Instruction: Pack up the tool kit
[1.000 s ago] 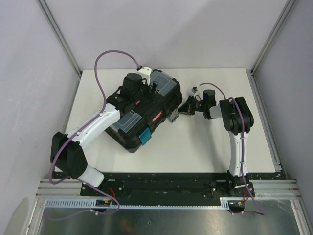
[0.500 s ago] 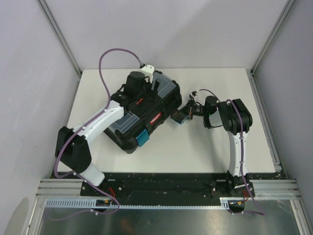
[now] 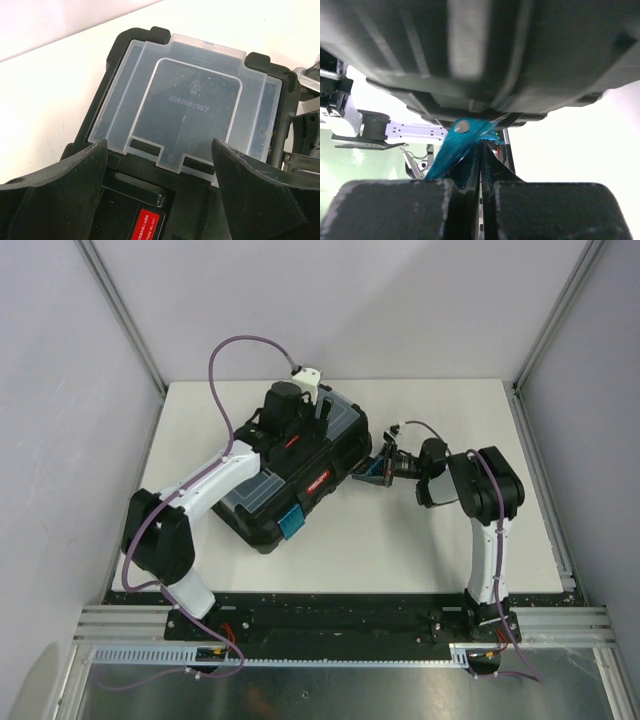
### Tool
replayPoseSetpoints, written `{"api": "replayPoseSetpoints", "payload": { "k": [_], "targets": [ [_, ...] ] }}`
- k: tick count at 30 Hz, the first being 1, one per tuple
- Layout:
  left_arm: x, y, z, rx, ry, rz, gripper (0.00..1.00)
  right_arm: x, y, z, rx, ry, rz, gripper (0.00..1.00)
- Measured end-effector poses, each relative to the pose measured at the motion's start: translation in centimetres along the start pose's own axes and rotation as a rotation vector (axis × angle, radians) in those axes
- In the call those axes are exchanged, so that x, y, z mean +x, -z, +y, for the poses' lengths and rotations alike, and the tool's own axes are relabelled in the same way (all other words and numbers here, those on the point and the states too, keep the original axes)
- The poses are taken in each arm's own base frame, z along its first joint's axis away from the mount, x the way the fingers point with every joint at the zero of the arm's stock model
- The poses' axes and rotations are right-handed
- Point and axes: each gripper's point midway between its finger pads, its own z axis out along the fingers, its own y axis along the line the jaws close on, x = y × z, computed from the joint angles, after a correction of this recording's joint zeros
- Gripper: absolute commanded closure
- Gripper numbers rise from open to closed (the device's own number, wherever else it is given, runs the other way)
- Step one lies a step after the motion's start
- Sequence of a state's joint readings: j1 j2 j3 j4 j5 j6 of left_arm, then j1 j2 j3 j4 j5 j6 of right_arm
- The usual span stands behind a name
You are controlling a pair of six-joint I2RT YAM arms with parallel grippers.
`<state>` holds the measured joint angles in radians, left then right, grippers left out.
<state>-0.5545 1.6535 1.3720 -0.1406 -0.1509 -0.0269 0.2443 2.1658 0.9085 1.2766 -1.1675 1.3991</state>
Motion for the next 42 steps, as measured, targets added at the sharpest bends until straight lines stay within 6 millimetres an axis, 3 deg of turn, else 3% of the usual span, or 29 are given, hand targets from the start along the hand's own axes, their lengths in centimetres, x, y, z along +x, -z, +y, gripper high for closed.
{"api": "replayPoseSetpoints", "payload": {
  "k": [12, 22, 31, 37, 42],
  "targets": [
    [0.0, -0.2, -0.5, 0.031, 0.001, -0.005, 0.12, -1.5, 0.6, 5.5, 0.048, 0.308, -0.059, 1.0],
    [-0.1, -0.4, -0.7, 0.048, 0.002, -0.011, 0.11, -2.5, 0.4, 1.9, 0.212, 0.265, -0.119, 0.99],
    [-0.6, -0.2, -1.5, 0.067, -0.055, -0.03, 0.1, -3.0, 0.5, 1.3, 0.313, 0.266, -0.182, 0.7],
    [0.6, 1.5, -9.0, 0.257, -0.137, -0.003, 0.06, -3.4, 0.8, 1.6, 0.355, 0.272, -0.22, 0.52],
    [0.7, 1.6, -9.2, 0.262, -0.15, -0.002, 0.07, -3.6, 0.9, 1.5, 0.381, 0.272, -0.236, 0.43]
  ]
}}
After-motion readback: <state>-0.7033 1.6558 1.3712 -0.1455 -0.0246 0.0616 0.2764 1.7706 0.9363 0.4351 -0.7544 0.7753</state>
